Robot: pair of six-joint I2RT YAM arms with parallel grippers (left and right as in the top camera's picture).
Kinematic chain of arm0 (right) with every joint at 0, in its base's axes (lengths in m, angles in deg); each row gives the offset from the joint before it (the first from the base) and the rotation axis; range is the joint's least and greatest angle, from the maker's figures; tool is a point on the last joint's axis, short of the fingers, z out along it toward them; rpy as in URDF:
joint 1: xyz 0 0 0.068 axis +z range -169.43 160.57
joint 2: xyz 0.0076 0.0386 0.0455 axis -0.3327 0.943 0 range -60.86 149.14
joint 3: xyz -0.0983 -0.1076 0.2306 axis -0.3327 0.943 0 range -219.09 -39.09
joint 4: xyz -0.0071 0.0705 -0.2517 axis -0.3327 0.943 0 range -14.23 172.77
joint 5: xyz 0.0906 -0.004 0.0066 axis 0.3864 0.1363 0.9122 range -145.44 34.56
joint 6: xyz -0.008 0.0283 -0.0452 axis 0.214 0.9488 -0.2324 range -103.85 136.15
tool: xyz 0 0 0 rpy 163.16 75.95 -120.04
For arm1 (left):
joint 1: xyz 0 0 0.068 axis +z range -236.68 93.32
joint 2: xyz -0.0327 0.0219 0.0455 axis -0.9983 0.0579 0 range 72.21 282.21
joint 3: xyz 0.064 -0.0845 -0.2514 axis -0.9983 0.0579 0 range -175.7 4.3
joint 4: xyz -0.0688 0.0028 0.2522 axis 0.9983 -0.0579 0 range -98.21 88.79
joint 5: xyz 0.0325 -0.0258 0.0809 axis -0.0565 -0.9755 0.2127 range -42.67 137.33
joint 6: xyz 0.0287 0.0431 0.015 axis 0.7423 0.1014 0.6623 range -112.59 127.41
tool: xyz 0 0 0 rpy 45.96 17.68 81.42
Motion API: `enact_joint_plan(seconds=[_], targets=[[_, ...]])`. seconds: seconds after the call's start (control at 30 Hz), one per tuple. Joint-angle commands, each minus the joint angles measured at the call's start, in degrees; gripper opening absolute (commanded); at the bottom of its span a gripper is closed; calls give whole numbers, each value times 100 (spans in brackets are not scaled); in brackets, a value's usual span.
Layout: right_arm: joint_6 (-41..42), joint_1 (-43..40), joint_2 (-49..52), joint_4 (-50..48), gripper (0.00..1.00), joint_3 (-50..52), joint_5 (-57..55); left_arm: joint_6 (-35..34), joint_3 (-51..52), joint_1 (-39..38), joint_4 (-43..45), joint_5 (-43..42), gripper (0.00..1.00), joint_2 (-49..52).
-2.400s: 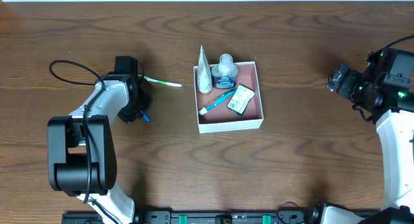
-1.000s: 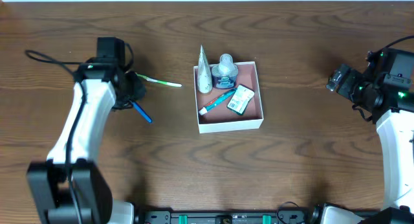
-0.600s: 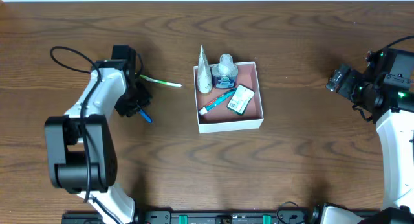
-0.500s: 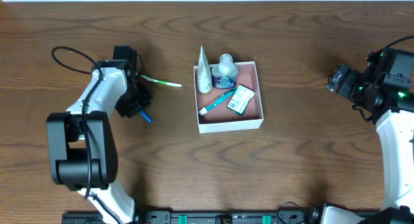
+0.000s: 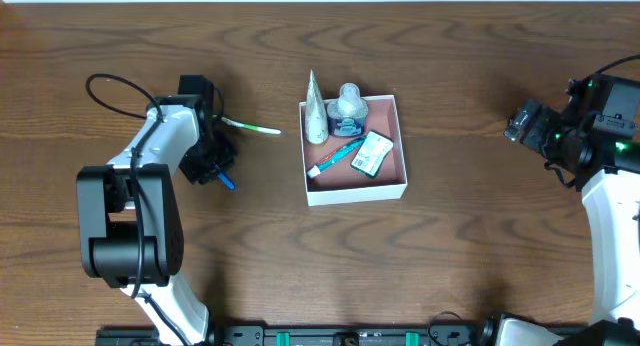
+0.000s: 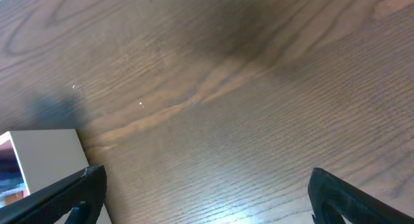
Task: Pack container
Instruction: 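Lower the left gripper onto the razor handle and grasp it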
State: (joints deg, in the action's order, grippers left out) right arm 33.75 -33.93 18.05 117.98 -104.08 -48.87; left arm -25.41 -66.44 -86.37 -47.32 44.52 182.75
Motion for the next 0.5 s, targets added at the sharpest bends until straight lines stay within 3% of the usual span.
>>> enact_joint_plan(seconds=[0.0, 0.43, 0.47], targets=[[59, -39, 17, 2, 99, -57, -33, -28, 50, 15, 15, 26, 32, 96], [59, -39, 17, 2, 99, -57, -33, -31, 256, 15, 234, 26, 31, 103], [59, -39, 17, 2, 99, -57, -33, -28, 256, 15, 249, 26, 24, 103]])
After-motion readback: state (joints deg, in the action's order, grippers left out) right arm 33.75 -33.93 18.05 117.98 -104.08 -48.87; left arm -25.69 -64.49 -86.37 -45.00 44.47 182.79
